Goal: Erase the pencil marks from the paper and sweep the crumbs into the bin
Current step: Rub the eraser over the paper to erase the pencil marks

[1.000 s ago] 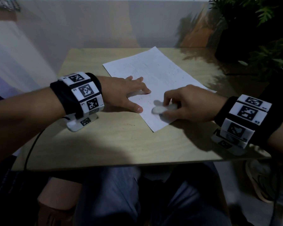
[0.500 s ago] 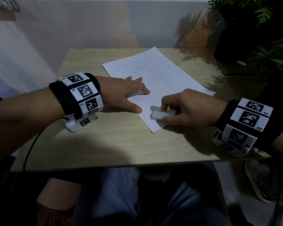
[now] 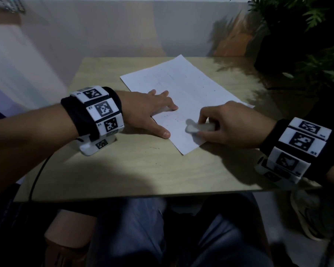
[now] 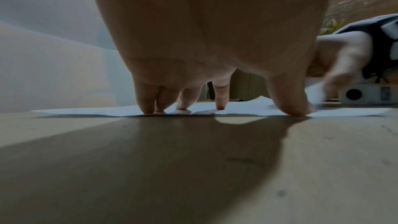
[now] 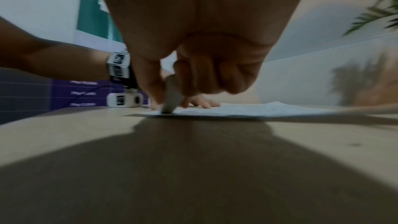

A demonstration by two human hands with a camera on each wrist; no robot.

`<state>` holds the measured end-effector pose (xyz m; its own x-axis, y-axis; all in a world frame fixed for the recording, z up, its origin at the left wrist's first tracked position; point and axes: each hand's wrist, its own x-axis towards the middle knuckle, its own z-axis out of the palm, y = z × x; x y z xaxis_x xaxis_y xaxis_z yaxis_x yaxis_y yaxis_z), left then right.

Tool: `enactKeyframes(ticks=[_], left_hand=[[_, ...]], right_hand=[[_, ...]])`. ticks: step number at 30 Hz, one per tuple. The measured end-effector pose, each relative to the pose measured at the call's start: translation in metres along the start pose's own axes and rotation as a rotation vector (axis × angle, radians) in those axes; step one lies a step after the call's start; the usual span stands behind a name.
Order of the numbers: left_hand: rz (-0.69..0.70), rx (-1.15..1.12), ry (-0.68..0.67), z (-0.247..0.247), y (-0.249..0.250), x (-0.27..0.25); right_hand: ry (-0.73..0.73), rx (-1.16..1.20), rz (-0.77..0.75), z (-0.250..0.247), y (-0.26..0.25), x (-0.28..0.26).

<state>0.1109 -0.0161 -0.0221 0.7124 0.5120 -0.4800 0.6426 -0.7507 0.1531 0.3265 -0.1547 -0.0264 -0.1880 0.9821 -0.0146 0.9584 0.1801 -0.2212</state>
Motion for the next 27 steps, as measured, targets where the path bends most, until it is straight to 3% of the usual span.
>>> enactKeyframes(ticks=[2,5,6,10,14,19,24,27], left_hand=[[-0.007,0.008,0.001,0.001,0.000,0.001],[-0.008,0.013,0.000,0.002,-0.002,0.003],[-0.009,0.015,-0.001,0.002,-0.003,0.003],[-0.015,0.021,0.010,0.004,-0.005,0.004],[-0.022,0.043,0.031,0.006,-0.004,0.006],[0.119,0.030,0.007,0.002,-0.004,0.004],[0.165,0.017,-0.046,0.004,-0.006,0.005],[0.138,0.052,-0.060,0.003,-0.003,0.004]], right_hand=[[0.015,-0.035,-0.029,0.004,-0.003,-0.002],[-0.176,0.115,-0.091,0.004,-0.011,-0.006],[-0.177,0.125,-0.077,0.003,-0.009,-0.005],[0.011,-0.036,-0.012,0.002,0.001,0.000],[-0.087,0.061,-0.078,0.004,-0.008,-0.004],[0.064,-0.012,0.045,0.006,0.011,0.005],[-0.143,0.105,-0.069,0.006,-0.002,0.001],[0.019,-0.017,0.039,0.005,0.007,0.007]])
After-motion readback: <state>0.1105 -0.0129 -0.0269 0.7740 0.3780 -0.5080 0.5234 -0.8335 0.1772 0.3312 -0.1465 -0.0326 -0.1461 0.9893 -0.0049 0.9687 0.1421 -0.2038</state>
